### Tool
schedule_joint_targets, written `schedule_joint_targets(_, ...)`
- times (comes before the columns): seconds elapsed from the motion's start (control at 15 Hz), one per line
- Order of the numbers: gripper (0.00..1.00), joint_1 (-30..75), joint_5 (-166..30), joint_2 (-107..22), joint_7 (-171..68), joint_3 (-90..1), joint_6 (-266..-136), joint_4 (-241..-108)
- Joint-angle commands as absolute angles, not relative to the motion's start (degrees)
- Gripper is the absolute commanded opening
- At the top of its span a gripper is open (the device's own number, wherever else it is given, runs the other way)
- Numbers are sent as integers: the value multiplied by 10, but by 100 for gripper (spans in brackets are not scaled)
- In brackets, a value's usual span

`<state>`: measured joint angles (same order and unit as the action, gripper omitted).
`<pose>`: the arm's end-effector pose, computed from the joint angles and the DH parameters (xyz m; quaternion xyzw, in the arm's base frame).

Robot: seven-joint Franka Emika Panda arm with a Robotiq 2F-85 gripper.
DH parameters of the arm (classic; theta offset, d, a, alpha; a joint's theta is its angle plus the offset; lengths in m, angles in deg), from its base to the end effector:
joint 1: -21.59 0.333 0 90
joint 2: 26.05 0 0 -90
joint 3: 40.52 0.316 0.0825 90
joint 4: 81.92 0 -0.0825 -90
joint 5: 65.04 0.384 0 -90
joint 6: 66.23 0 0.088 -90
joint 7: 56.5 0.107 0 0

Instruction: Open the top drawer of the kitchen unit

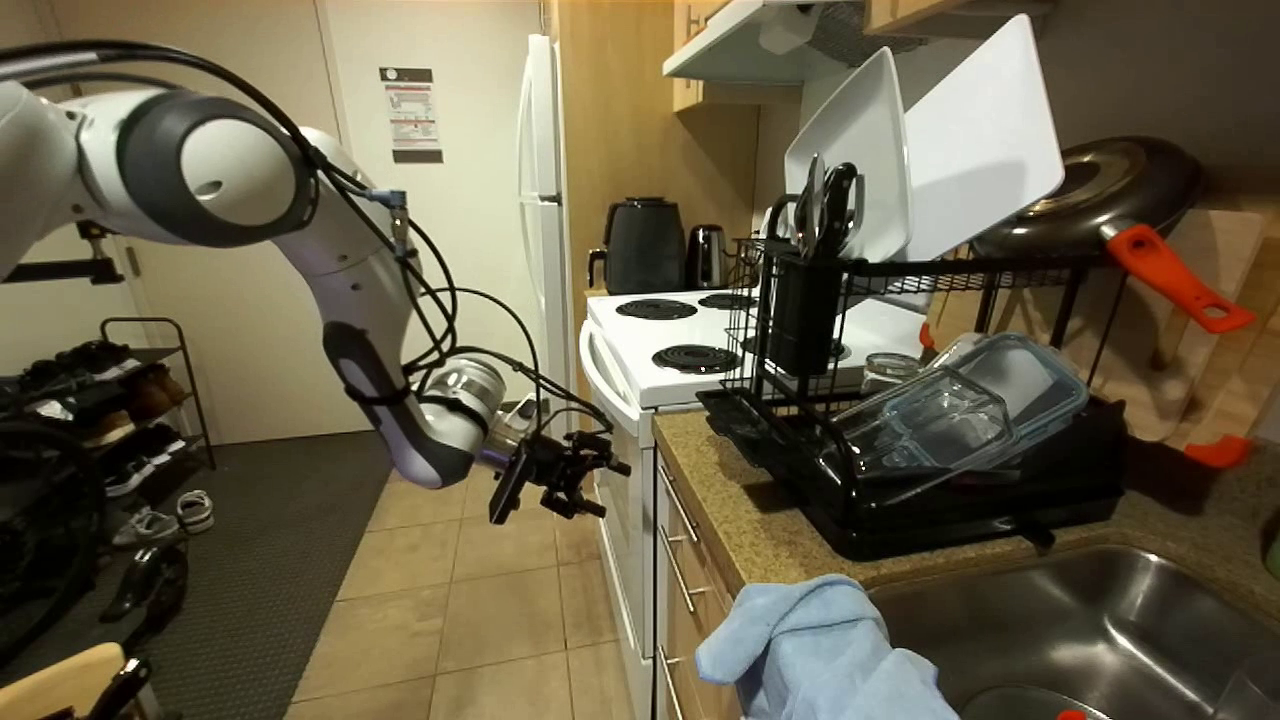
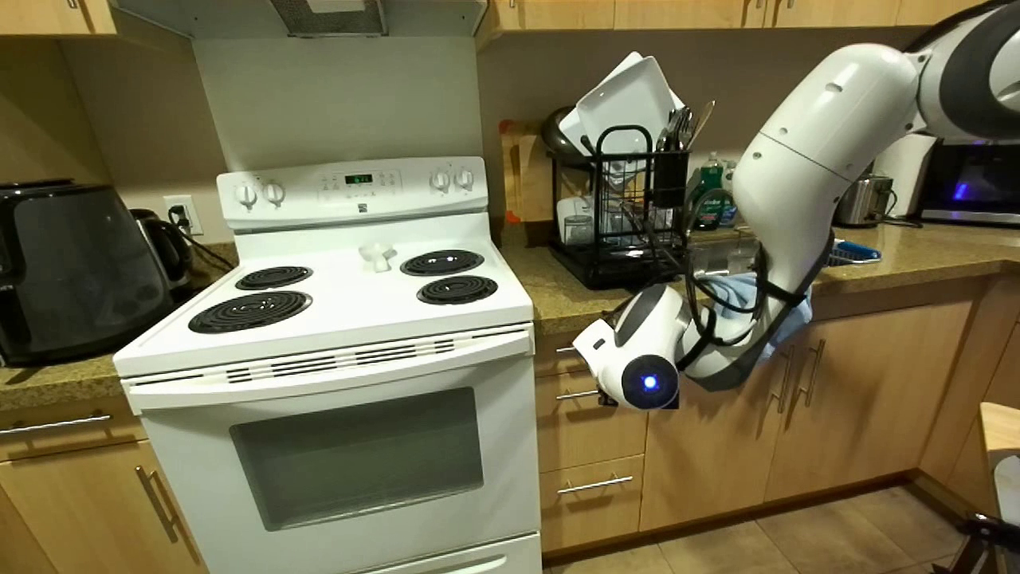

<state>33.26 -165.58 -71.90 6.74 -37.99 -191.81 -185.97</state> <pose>0.6105 0.1175 0.0899 0.8146 0.2515 0.2163 0.4758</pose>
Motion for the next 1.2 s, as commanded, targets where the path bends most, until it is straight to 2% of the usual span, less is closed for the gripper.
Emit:
schedule_joint_targets(0.0, 100, 330, -1713, -754, 121, -375, -1869, -1838)
schedule_joint_targets(1.13, 100, 321, -1745, -866, 199, -379, -1716, -1736)
